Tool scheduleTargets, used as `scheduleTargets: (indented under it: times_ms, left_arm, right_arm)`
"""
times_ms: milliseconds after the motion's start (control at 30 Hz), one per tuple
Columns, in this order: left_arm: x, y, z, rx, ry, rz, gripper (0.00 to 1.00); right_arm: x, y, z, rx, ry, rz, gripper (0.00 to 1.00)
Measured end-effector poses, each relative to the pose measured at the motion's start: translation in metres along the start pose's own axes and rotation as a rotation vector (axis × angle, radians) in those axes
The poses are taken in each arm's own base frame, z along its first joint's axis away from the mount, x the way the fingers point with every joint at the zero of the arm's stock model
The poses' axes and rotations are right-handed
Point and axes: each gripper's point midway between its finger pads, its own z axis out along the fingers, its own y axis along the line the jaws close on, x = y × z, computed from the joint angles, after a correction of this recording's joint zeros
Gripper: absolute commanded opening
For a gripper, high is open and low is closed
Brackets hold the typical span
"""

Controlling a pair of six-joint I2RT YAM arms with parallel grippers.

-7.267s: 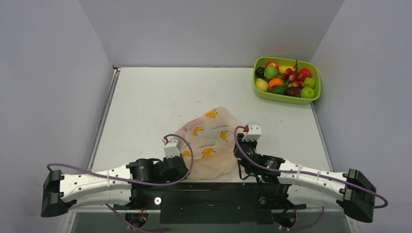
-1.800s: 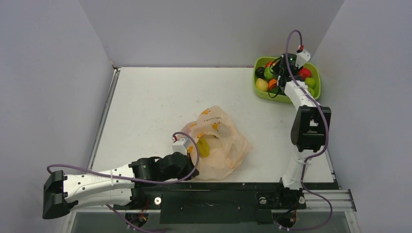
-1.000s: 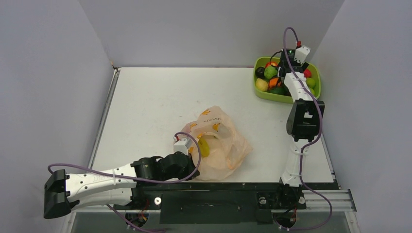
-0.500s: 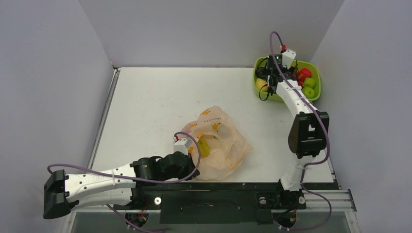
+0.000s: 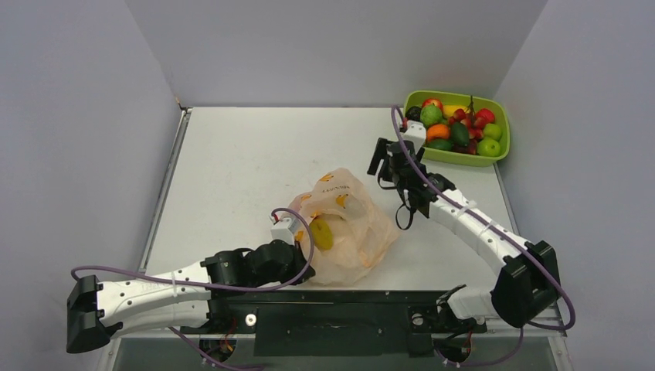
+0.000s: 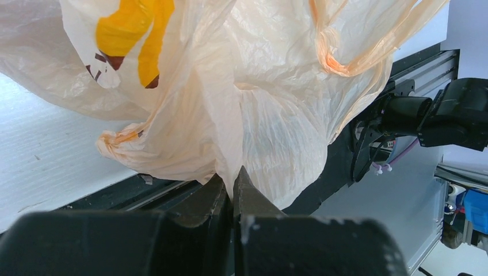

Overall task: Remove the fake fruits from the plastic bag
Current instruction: Take out the fake fruit from the plastic bag.

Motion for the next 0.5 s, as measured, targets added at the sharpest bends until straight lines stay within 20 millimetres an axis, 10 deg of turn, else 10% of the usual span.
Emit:
scheduleTargets:
  times_ms: [500]
  left_arm:
    - [0.011, 0.018, 0.006, -0.041, 0.02, -0.014, 0.0]
  right_arm:
    - [0.084, 0.109, -0.179, -0.583, -0.019, -0.188, 0.57]
